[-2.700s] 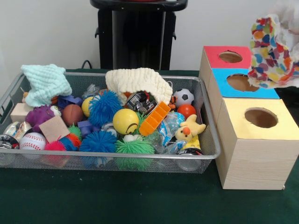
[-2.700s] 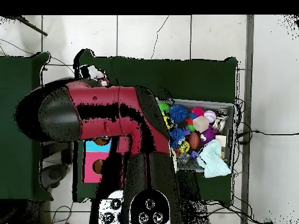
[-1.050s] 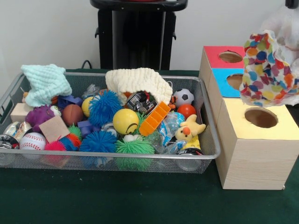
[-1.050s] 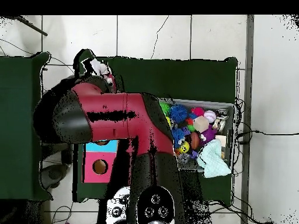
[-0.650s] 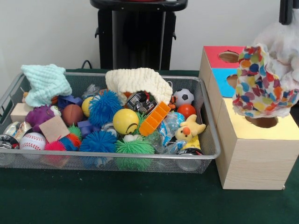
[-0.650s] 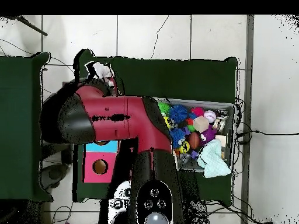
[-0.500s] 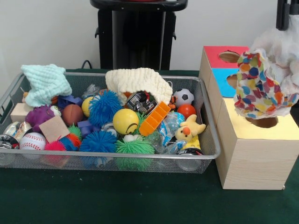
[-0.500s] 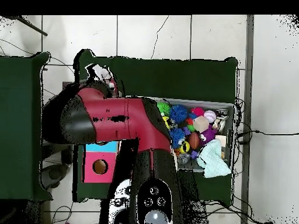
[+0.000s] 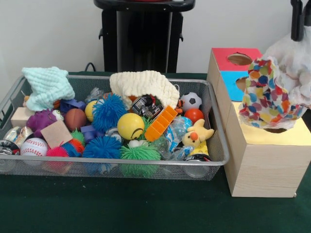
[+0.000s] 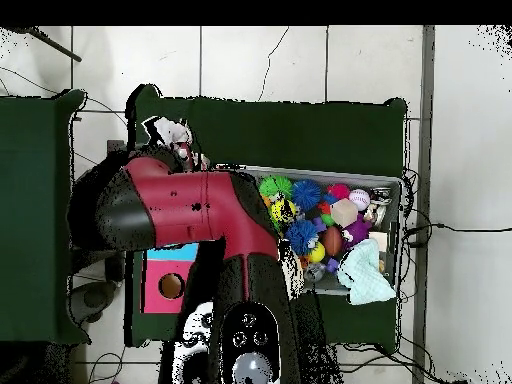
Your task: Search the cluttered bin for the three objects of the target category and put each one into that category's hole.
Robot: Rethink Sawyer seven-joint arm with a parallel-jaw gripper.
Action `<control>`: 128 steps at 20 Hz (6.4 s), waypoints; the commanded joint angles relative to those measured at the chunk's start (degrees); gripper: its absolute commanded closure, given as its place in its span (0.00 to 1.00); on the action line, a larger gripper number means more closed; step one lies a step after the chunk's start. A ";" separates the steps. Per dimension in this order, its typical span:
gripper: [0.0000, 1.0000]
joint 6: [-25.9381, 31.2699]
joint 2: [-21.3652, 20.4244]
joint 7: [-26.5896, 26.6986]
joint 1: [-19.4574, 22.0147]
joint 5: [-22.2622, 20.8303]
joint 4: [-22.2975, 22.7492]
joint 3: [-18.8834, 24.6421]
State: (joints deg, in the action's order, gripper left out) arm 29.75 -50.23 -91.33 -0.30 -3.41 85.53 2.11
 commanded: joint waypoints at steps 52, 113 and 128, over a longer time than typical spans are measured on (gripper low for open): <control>1.00 -18.15 6.62 -10.24 -1.97 -3.13 13.91 -2.73; 1.00 -22.20 9.97 -10.49 -6.98 5.64 10.49 -5.69; 1.00 -27.44 15.66 -10.39 -7.76 3.95 8.24 -8.95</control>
State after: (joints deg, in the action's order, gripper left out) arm 6.83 -39.06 -91.33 -9.18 1.10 94.09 -6.76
